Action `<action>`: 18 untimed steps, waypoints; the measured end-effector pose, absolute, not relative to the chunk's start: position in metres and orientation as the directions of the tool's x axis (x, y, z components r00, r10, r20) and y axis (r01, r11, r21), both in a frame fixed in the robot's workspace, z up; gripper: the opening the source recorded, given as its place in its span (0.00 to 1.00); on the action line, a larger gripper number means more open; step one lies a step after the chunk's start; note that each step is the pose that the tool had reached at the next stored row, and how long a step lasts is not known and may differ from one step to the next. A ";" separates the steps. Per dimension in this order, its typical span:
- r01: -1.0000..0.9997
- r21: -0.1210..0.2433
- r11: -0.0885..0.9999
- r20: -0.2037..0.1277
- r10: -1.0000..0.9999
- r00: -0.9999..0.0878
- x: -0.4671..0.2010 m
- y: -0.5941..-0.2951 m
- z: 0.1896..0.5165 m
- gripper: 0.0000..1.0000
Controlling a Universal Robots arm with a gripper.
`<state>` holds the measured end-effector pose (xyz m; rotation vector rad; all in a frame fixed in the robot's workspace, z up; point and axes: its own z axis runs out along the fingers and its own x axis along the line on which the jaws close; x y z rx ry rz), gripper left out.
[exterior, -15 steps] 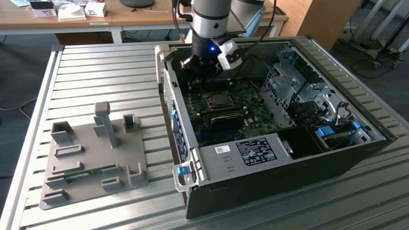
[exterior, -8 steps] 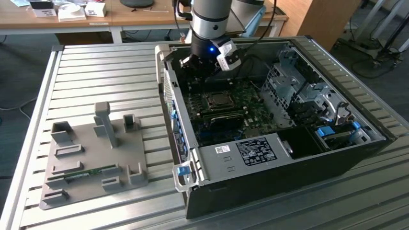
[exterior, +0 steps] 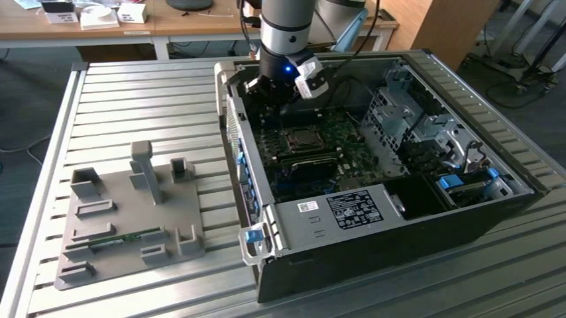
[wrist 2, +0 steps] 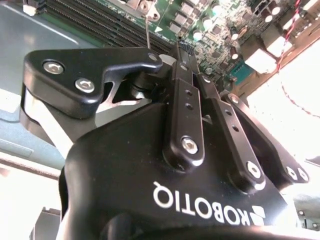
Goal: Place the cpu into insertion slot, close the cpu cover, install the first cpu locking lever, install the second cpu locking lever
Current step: 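Install the first cpu locking lever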
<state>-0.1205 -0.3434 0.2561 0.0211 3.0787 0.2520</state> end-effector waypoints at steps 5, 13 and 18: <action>0.009 0.182 0.983 -0.051 0.019 -0.999 -0.120 -0.343 0.256 0.11; 0.009 0.225 0.974 -0.050 0.021 -0.999 -0.121 -0.343 0.256 0.11; 0.009 0.230 0.973 -0.050 0.021 -0.999 -0.122 -0.343 0.256 0.11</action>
